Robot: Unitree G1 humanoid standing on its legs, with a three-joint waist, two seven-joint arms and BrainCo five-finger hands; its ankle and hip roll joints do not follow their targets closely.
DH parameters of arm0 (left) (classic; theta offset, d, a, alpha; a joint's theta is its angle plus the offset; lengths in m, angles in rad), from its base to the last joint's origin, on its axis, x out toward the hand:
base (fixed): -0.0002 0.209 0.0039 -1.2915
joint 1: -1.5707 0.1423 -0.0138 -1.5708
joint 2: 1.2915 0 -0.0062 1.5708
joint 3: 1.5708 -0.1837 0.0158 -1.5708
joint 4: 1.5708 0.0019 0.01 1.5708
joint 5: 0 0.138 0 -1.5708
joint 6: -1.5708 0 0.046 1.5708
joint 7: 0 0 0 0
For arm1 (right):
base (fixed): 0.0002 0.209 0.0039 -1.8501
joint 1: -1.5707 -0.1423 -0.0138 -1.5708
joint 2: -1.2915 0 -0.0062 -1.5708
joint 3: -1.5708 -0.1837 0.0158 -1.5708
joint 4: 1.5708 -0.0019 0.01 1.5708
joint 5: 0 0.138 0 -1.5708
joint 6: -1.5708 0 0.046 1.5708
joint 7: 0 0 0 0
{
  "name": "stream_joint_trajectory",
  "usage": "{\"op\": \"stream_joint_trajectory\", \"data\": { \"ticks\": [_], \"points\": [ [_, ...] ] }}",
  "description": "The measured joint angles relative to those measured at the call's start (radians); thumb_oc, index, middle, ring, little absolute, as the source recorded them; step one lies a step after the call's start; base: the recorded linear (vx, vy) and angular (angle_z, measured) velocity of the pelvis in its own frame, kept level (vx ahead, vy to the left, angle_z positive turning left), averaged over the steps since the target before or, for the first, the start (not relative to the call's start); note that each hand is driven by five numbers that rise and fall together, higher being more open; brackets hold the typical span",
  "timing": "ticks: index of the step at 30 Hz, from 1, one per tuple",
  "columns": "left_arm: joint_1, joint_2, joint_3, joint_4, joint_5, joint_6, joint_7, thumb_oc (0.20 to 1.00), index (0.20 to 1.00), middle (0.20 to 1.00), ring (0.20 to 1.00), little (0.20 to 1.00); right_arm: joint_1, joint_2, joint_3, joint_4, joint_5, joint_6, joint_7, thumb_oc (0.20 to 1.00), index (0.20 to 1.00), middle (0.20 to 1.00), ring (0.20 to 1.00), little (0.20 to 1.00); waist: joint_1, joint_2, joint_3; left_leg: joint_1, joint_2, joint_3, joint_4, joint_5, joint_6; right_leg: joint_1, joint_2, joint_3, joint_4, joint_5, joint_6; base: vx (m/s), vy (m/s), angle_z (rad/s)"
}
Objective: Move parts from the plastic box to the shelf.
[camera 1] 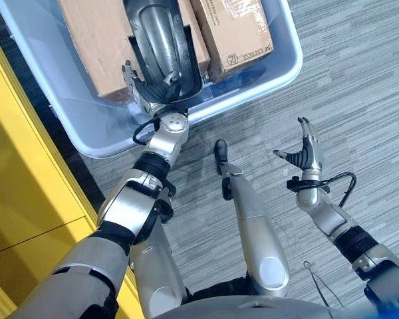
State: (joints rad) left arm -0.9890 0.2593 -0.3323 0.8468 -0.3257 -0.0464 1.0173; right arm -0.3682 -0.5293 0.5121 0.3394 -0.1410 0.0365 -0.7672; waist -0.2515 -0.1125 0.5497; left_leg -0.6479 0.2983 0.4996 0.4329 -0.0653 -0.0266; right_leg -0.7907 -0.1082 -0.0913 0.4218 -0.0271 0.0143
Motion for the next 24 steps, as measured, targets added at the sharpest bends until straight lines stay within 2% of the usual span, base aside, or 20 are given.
{"op": "stream_joint_trajectory", "data": {
  "ticks": [7,10,15,16,17,24],
  "points": [
    [-0.003,-0.002,0.039,0.015,-0.115,-0.002,-0.017,1.0,1.0,1.0,1.0,1.0,-0.006,0.0,0.001,-0.011,0.0,0.003,0.016,1.0,1.0,1.0,1.0,1.0,0.009,-0.003,-0.002,-0.001,0.001,0.01,-0.003,0.0,-0.003,-0.01,-0.007,-0.008,-0.001,0.001,0.001,0.0,-0.019,-0.04],
    [-0.023,0.001,0.036,0.02,-0.056,0.008,-0.017,1.0,1.0,1.0,1.0,1.0,-0.01,-0.001,0.002,-0.011,0.002,0.005,0.018,1.0,1.0,1.0,1.0,1.0,0.02,-0.013,-0.011,-0.019,0.006,0.009,0.007,-0.001,-0.003,-0.027,-0.008,-0.012,-0.002,0.001,0.002,0.0,-0.011,-0.04],
    [-0.042,0.003,0.022,0.02,-0.054,0.014,-0.032,1.0,1.0,1.0,1.0,1.0,-0.011,-0.002,0.007,-0.022,0.02,0.014,0.019,1.0,1.0,1.0,1.0,1.0,0.024,-0.023,-0.015,-0.035,0.001,0.009,0.014,-0.001,-0.003,-0.039,-0.018,-0.015,-0.006,0.005,0.009,0.0,0.0,-0.01],
    [-0.043,0.003,0.021,0.02,-0.054,0.014,-0.036,0.95,0.95,0.95,0.95,0.95,-0.011,-0.002,0.007,-0.023,0.02,0.014,0.019,1.0,1.0,1.0,1.0,1.0,0.024,-0.026,-0.017,-0.036,-0.001,0.011,0.011,-0.001,-0.003,-0.039,-0.02,-0.015,-0.013,0.008,0.013,-0.01,-0.01,-0.09],
    [-0.045,0.007,0.021,0.02,-0.055,0.014,-0.037,0.2,0.2,0.2,0.2,0.2,-0.013,-0.002,0.007,-0.025,0.021,0.015,0.019,1.0,1.0,1.0,1.0,1.0,0.024,-0.027,-0.018,-0.037,-0.002,0.012,0.007,-0.001,-0.003,-0.037,-0.02,-0.02,-0.028,0.012,0.019,-0.01,-0.011,-0.14],
    [-0.06,0.042,0.019,0.02,-0.038,0.016,-0.074,0.2,0.2,0.2,0.2,0.2,-0.021,-0.002,0.007,-0.032,0.022,0.016,0.019,1.0,1.0,1.0,1.0,1.0,0.021,-0.029,-0.018,-0.057,-0.007,0.011,0.006,-0.004,0.001,-0.036,-0.034,-0.035,-0.073,0.026,0.042,0.0,-0.012,-0.05]
  ]
}}
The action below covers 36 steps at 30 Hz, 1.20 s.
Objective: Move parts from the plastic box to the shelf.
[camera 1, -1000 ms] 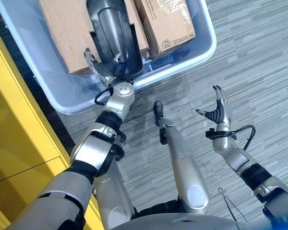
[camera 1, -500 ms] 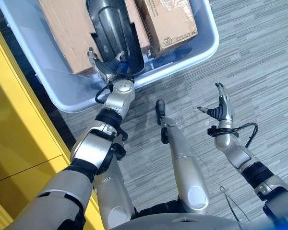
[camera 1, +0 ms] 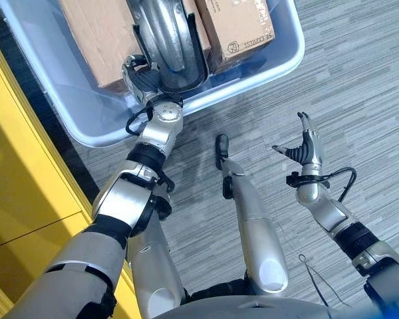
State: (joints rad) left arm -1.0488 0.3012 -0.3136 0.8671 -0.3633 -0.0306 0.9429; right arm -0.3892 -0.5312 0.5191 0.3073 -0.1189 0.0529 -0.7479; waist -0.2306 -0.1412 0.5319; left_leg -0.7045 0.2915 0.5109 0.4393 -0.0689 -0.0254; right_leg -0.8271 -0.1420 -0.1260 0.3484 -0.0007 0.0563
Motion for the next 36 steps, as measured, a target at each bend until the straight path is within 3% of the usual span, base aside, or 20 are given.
{"op": "stream_joint_trajectory", "data": {
  "ticks": [2,4,11,12,13,14,15,16,23,24,25,36],
  "points": [
    [-0.003,0.0,-0.002,0.0,0.0,0.001,-0.014,0.2,0.2,0.2,0.2,0.2,0.0,0.0,0.0,0.0,0.001,0.007,0.0,1.0,1.0,1.0,1.0,1.0,0.0,0.0,0.0,-0.003,-0.002,0.002,-0.013,-0.001,0.002,0.001,0.0,-0.01,-0.02,-0.001,0.022,0.0,-0.047,-0.08],
    [-0.014,0.013,-0.002,0.002,0.002,0.011,-0.047,0.2,0.2,0.2,0.2,0.2,0.0,0.0,0.0,0.0,0.017,0.012,0.0,1.0,1.0,1.0,1.0,1.0,-0.001,-0.001,-0.001,-0.009,-0.004,-0.004,-0.007,-0.001,0.001,-0.002,-0.005,-0.015,-0.018,-0.002,0.024,0.01,-0.043,0.01],
    [-0.026,0.017,-0.001,0.002,-0.003,0.023,-0.034,0.2,0.2,0.2,0.2,0.2,0.001,0.0,0.003,0.0,0.037,0.02,-0.002,1.0,1.0,1.0,1.0,1.0,0.0,-0.008,-0.017,-0.039,-0.011,-0.031,0.004,-0.009,-0.003,-0.023,-0.008,-0.026,-0.029,-0.013,0.05,0.0,-0.033,-0.07],
    [-0.029,0.018,0.0,0.002,-0.007,0.025,-0.026,0.2,0.2,0.2,0.2,0.2,0.001,0.0,0.003,0.0,0.037,0.02,-0.003,1.0,1.0,1.0,1.0,1.0,0.003,-0.007,-0.027,-0.046,-0.006,-0.031,-0.005,-0.014,0.004,-0.032,-0.002,-0.028,-0.022,-0.018,0.067,0.0,-0.054,-0.22],
    [-0.029,0.018,-0.001,0.003,-0.008,0.026,-0.024,0.2,0.2,0.2,0.2,0.2,0.004,0.003,0.004,0.0,0.039,0.02,-0.003,1.0,1.0,1.0,1.0,1.0,0.005,-0.01,-0.037,-0.054,0.0,-0.025,-0.004,-0.014,0.004,-0.066,-0.001,-0.027,0.085,-0.03,0.038,0.0,-0.059,0.18],
    [-0.034,0.017,-0.001,0.019,-0.01,0.026,-0.024,0.2,0.2,0.2,0.2,0.2,0.025,0.01,0.006,0.001,0.039,0.02,-0.002,1.0,1.0,1.0,1.0,1.0,-0.001,-0.039,-0.055,-0.065,-0.011,-0.029,0.02,-0.01,-0.007,-0.056,-0.015,-0.027,0.106,-0.037,-0.019,0.0,-0.045,0.21],
    [-0.039,0.014,-0.001,0.02,-0.012,0.027,-0.019,0.2,0.2,0.2,0.2,0.2,0.022,0.01,0.004,0.001,0.038,0.018,-0.003,1.0,1.0,1.0,1.0,1.0,0.009,-0.04,-0.059,-0.085,0.004,-0.059,0.08,-0.012,-0.01,-0.057,-0.003,-0.035,0.1,-0.039,-0.019,0.0,-0.041,0.13],
    [-0.043,0.013,-0.001,0.02,-0.017,0.027,-0.017,0.2,0.2,0.2,0.2,0.2,0.022,0.007,0.004,0.001,0.039,0.017,-0.005,1.0,1.0,1.0,1.0,1.0,0.013,-0.039,-0.06,-0.079,0.005,-0.081,0.08,-0.046,0.001,-0.058,0.004,-0.04,0.105,-0.038,-0.019,0.0,-0.035,-0.15],
    [-0.045,0.014,0.0,0.025,-0.018,0.022,-0.006,0.2,0.2,0.2,0.2,0.2,0.027,0.004,0.016,0.001,0.046,0.017,-0.005,1.0,1.0,1.0,1.0,1.0,0.004,-0.039,-0.062,-0.08,0.002,-0.077,0.076,-0.046,-0.001,-0.061,0.001,-0.038,0.102,-0.032,-0.01,0.0,-0.005,-0.01],
    [-0.045,0.013,-0.001,0.025,-0.018,0.022,-0.006,0.796,0.796,0.796,0.796,0.796,0.027,0.004,0.019,0.001,0.05,0.017,-0.005,1.0,1.0,1.0,1.0,1.0,0.004,-0.039,-0.062,-0.08,0.002,-0.077,0.076,-0.046,-0.001,-0.061,0.001,-0.038,0.103,-0.032,-0.01,0.0,0.0,0.0],
    [-0.045,0.012,-0.001,0.025,-0.018,0.022,-0.006,1.0,1.0,1.0,1.0,1.0,0.026,0.004,0.022,0.001,0.055,0.017,-0.005,1.0,1.0,1.0,1.0,1.0,0.004,-0.039,-0.062,-0.08,0.002,-0.078,0.076,-0.046,-0.001,-0.061,0.001,-0.038,0.104,-0.032,-0.01,0.0,0.0,0.0],
    [-0.051,-0.025,-0.021,0.026,-0.011,0.015,-0.005,1.0,1.0,1.0,1.0,1.0,0.022,0.006,0.026,-0.001,0.056,0.018,-0.004,1.0,1.0,1.0,1.0,1.0,0.0,-0.04,-0.061,-0.08,0.004,-0.077,0.088,-0.05,0.006,-0.06,0.001,-0.038,0.115,-0.031,-0.013,0.0,0.0,0.0]
  ]
}}
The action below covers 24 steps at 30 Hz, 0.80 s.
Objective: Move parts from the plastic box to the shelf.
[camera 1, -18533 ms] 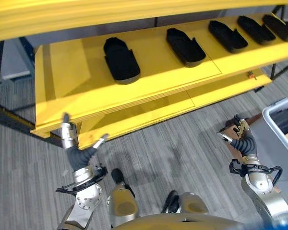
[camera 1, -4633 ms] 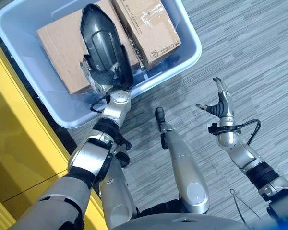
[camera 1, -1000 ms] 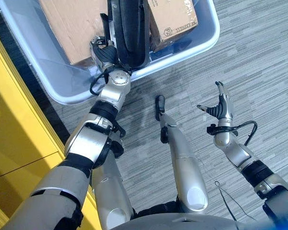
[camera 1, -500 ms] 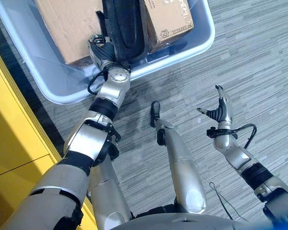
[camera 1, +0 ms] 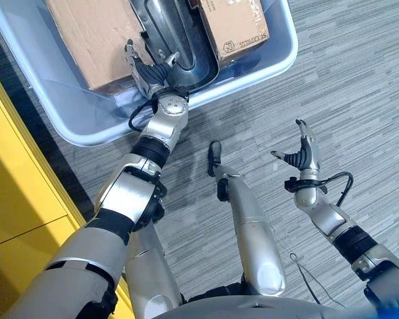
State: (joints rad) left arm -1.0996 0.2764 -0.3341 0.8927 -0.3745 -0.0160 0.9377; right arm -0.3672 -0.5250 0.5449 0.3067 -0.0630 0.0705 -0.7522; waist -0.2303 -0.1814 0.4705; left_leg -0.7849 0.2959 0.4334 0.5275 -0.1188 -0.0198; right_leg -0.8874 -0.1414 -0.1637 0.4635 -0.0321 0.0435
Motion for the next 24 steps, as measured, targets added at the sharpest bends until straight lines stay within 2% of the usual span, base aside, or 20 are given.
{"op": "stream_joint_trajectory", "data": {
  "ticks": [24],
  "points": [
    [0.0,0.006,-0.001,0.013,-0.044,0.0,0.021,1.0,1.0,1.0,1.0,1.0,-0.001,0.009,0.016,0.002,0.0,0.003,0.003,1.0,1.0,1.0,1.0,1.0,-0.012,-0.005,0.001,0.001,0.018,-0.006,0.032,-0.006,0.005,0.007,0.003,-0.011,0.025,-0.011,-0.019,0.01,-0.024,0.0]
  ]
}}
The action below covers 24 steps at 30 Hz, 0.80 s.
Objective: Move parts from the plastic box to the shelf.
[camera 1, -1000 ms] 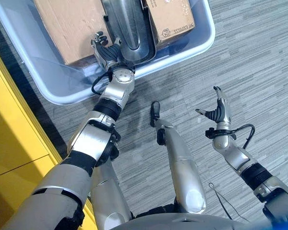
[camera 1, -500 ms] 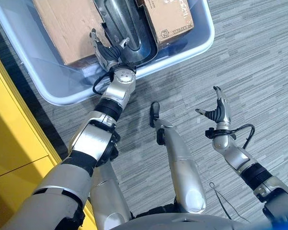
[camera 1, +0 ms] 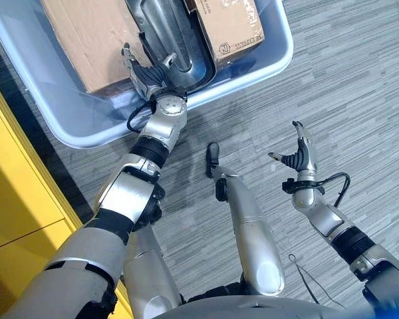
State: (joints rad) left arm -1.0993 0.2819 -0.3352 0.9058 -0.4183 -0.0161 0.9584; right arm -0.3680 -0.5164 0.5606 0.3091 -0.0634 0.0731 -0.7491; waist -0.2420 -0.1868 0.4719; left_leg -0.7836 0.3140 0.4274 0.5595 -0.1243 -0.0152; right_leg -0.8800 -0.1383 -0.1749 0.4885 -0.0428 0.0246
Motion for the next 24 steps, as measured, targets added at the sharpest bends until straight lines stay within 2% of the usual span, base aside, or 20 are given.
{"op": "stream_joint_trajectory", "data": {
  "ticks": [10,17,20,24],
  "points": [
    [0.0,0.007,-0.001,0.024,-0.032,0.0,0.009,1.0,1.0,1.0,1.0,1.0,0.0,0.001,0.014,0.003,-0.001,0.035,0.039,1.0,1.0,1.0,1.0,1.0,-0.011,-0.002,0.0,0.021,0.007,0.001,-0.008,-0.002,0.002,0.017,0.006,-0.007,0.0,-0.006,-0.008,0.05,-0.105,-0.01],
    [-0.001,0.014,-0.001,0.061,-0.072,0.011,0.034,1.0,1.0,1.0,1.0,1.0,0.002,0.001,0.04,0.029,0.0,0.033,0.071,1.0,1.0,1.0,1.0,1.0,-0.016,-0.003,0.0,0.067,0.013,0.011,-0.051,0.017,-0.024,0.034,0.016,-0.013,0.012,-0.028,-0.032,0.08,-0.101,-0.01],
    [-0.015,0.021,-0.014,0.062,-0.07,0.062,0.049,1.0,1.0,1.0,1.0,1.0,0.003,0.001,0.041,0.033,0.001,0.029,0.08,1.0,1.0,1.0,1.0,1.0,-0.016,-0.003,0.0,0.069,0.017,0.012,-0.056,0.023,-0.027,0.033,0.017,-0.019,0.019,-0.035,-0.034,0.05,-0.063,0.03],
    [-0.059,0.027,-0.041,0.072,0.006,0.216,0.054,1.0,1.0,1.0,1.0,1.0,0.003,0.0,0.04,0.032,0.003,0.027,0.085,1.0,1.0,1.0,1.0,1.0,-0.018,-0.003,0.0,0.07,0.018,0.023,-0.074,0.033,-0.028,0.025,0.017,-0.027,0.02,-0.041,-0.034,0.05,-0.051,0.03]
  ]
}}
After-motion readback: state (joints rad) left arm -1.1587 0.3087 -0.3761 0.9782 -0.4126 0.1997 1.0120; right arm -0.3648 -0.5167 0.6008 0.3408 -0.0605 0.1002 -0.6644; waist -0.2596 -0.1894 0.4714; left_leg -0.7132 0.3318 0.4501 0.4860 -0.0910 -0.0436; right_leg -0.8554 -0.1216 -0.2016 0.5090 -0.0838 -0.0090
